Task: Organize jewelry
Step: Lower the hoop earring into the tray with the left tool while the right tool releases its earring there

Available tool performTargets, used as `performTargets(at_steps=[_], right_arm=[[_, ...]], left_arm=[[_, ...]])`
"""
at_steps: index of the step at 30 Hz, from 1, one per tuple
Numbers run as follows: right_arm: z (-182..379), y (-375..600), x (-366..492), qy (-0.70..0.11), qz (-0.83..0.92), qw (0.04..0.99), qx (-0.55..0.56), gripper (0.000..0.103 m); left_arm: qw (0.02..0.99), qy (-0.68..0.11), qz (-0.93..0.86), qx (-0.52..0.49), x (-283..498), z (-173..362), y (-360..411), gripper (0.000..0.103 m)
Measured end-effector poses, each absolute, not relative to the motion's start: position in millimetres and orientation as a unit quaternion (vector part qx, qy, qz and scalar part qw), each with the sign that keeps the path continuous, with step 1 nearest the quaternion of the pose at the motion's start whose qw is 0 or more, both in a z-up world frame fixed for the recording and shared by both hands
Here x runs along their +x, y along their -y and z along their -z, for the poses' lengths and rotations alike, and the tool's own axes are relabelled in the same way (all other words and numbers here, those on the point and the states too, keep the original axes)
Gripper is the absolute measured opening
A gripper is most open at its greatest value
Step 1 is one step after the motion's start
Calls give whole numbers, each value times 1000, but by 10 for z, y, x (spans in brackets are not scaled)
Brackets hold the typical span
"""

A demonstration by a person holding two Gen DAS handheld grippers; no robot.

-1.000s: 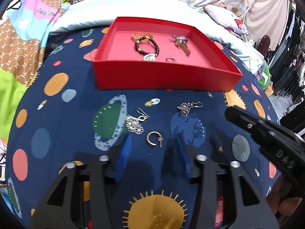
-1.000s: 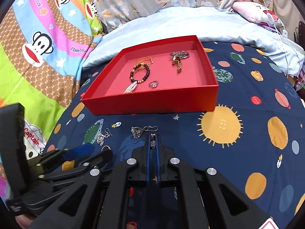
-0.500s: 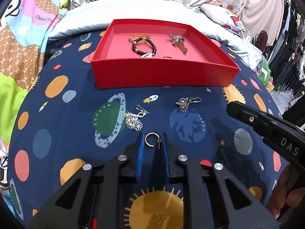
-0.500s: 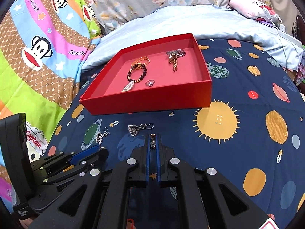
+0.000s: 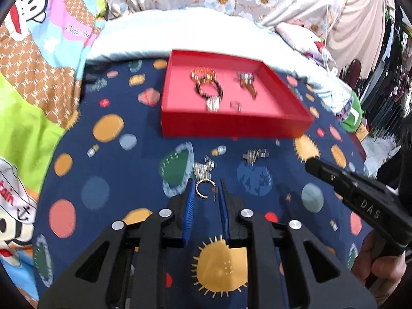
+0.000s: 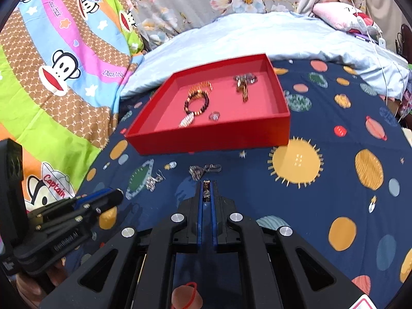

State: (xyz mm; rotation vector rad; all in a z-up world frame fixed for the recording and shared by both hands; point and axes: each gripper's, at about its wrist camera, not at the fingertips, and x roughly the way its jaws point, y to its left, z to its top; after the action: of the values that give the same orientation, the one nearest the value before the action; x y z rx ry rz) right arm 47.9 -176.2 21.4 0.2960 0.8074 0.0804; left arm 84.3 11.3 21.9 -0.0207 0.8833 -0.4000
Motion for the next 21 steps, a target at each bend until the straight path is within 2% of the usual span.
performTargets(at_steps=[11,21], right_arm=[[-632,1815,718,-347,-46,928,126,4],[-738,1962,1265,-327,-37,937,119,5]], left_arm=[[912,-364,191,-11,1222,-723,-11,17],[916,-357,185,-3,1847,-711,333,17]])
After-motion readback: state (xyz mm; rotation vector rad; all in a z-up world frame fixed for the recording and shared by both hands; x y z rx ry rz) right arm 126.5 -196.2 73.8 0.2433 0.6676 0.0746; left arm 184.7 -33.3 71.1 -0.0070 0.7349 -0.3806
